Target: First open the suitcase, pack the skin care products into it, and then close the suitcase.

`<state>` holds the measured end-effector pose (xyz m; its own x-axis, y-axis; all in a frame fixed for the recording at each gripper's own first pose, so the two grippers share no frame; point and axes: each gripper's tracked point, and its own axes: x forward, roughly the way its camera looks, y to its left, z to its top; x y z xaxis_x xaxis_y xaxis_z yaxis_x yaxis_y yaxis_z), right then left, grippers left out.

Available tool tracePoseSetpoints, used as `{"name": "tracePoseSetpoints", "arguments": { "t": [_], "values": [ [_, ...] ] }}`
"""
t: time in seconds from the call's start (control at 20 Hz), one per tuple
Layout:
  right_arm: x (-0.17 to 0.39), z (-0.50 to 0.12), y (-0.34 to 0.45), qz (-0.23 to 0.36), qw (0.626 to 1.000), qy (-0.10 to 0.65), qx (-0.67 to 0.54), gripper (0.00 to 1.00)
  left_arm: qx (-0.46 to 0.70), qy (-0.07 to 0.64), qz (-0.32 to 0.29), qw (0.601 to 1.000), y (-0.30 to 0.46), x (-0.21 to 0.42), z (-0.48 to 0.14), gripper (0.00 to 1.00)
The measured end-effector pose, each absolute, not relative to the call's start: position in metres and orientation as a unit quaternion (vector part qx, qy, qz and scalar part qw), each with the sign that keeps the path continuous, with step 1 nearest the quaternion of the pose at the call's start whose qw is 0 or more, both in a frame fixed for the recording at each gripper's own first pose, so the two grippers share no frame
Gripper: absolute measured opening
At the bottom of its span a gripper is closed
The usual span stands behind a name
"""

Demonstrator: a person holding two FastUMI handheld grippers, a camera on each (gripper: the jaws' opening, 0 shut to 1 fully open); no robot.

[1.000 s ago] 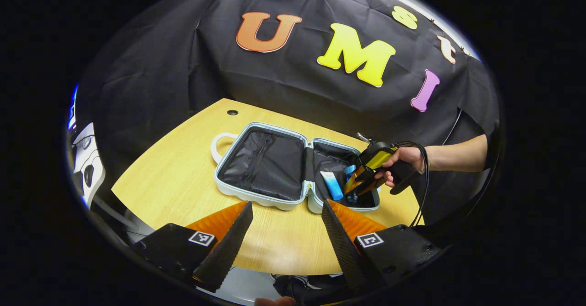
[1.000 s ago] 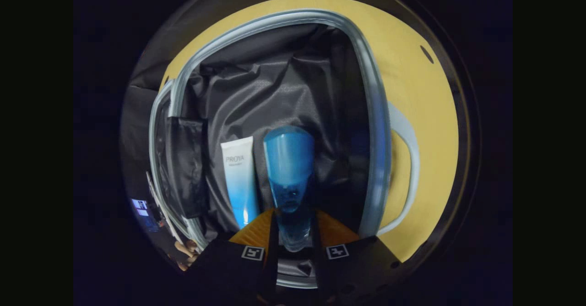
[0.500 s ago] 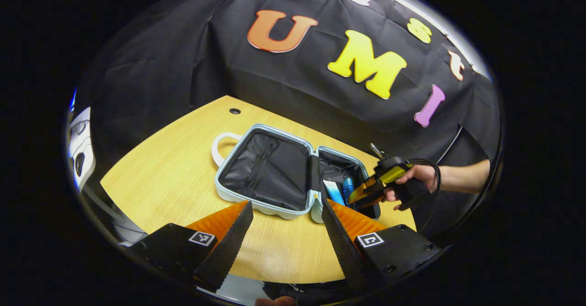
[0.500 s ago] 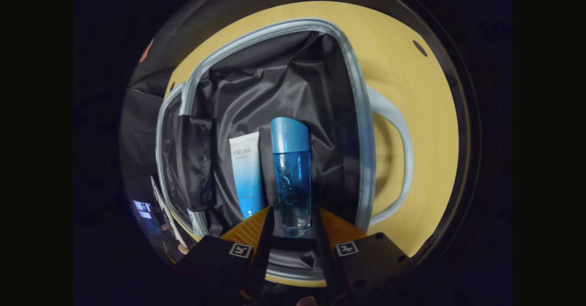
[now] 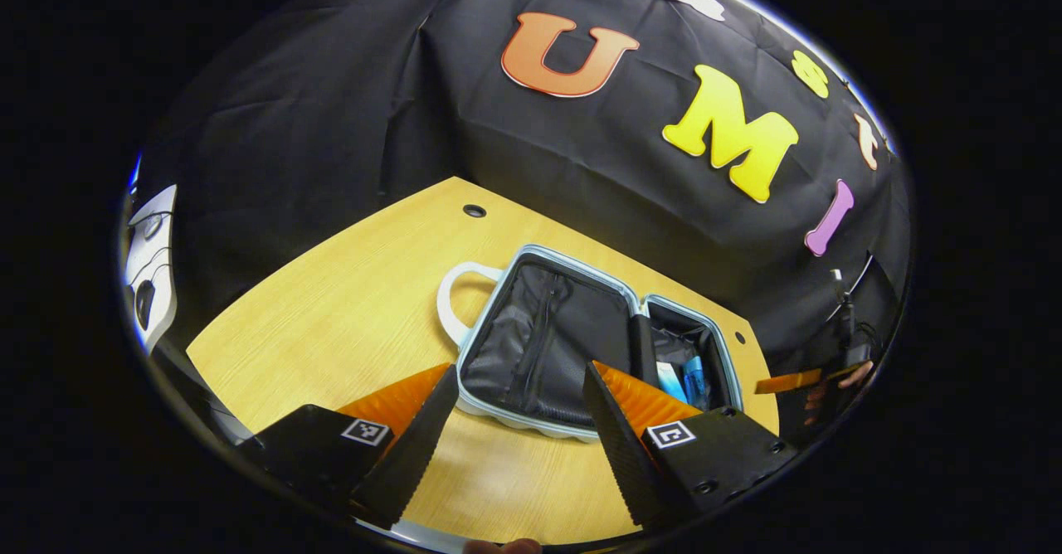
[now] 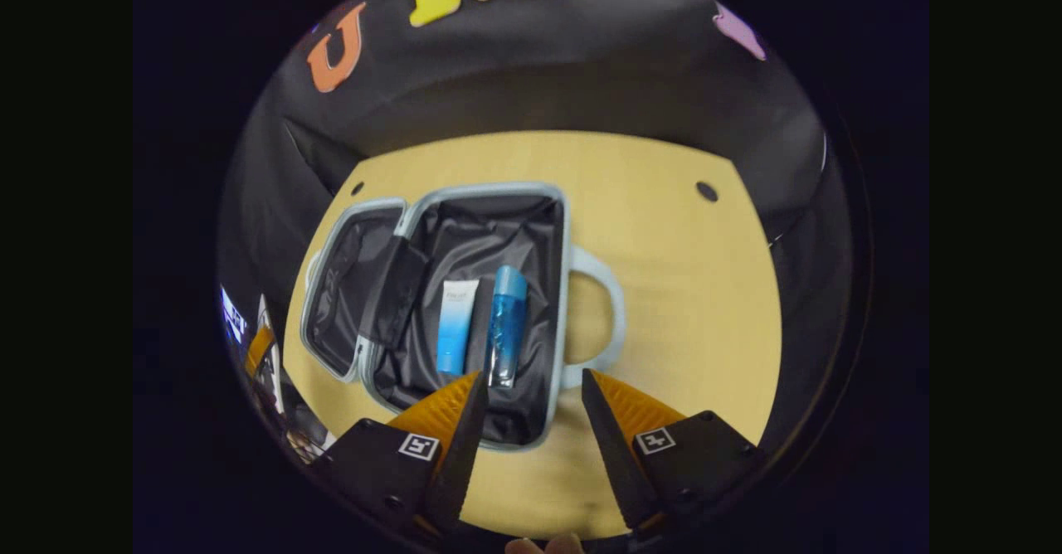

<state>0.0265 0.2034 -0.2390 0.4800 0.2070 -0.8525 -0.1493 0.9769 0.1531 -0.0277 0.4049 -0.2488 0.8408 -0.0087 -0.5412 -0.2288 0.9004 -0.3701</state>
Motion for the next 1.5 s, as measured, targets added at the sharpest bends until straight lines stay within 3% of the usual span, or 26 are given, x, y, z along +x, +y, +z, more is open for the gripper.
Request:
{"name": "tracePoseSetpoints", "arguments": {
  "t": [0.05,0.1,0.45,0.7,0.75,0.8,0.95,1.15,1.2,1.25,1.3,1.4,1.45,1.5],
  "values": [
    [0.024,-0.228,0.195,0.098,0.876,0.471,0.024,0.63,-0.217,0.283,0.060,0.932,0.404,-0.023,-0.255,0.96],
    [0.020,-0.217,0.189,0.096,0.891,0.443,0.021,0.68,-0.216,0.289,0.062,0.931,0.406,-0.019,-0.261,0.96],
    [0.002,-0.162,0.131,0.074,0.948,0.309,0.032,0.69,-0.228,0.307,0.073,0.921,0.435,0.012,-0.283,0.96],
    [-0.008,-0.151,0.111,0.060,0.953,0.295,0.032,0.69,-0.236,0.309,0.081,0.918,0.471,0.044,-0.293,0.95],
    [-0.010,-0.148,0.108,0.056,0.953,0.295,0.031,0.65,-0.246,0.306,0.083,0.916,0.478,0.053,-0.295,0.95],
    [-0.012,-0.146,0.108,0.054,0.954,0.292,0.030,0.69,-0.255,0.312,0.089,0.911,0.484,0.059,-0.299,0.95],
    [-0.017,-0.142,0.101,0.046,0.957,0.287,0.022,0.69,-0.269,0.329,0.097,0.900,0.493,0.076,-0.320,0.94],
    [-0.022,-0.139,0.089,0.037,0.956,0.291,0.000,0.69,-0.259,0.372,0.112,0.884,0.502,0.086,-0.354,0.86],
    [-0.023,-0.138,0.086,0.033,0.956,0.292,0.002,0.65,-0.264,0.379,0.110,0.880,0.501,0.089,-0.358,0.83],
    [-0.023,-0.138,0.083,0.028,0.956,0.293,0.003,0.69,-0.265,0.387,0.110,0.876,0.499,0.091,-0.362,0.75],
    [-0.024,-0.138,0.080,0.023,0.955,0.295,0.005,0.65,-0.260,0.392,0.110,0.876,0.499,0.094,-0.366,0.78],
    [-0.026,-0.135,0.073,0.012,0.955,0.297,0.006,0.65,-0.258,0.399,0.107,0.873,0.497,0.100,-0.370,0.70],
    [-0.028,-0.132,0.070,0.007,0.956,0.294,0.007,0.65,-0.262,0.402,0.106,0.871,0.497,0.102,-0.371,0.73],
    [-0.030,-0.129,0.065,0.001,0.957,0.292,0.005,0.69,-0.266,0.403,0.108,0.869,0.496,0.103,-0.372,0.58]
  ]
}}
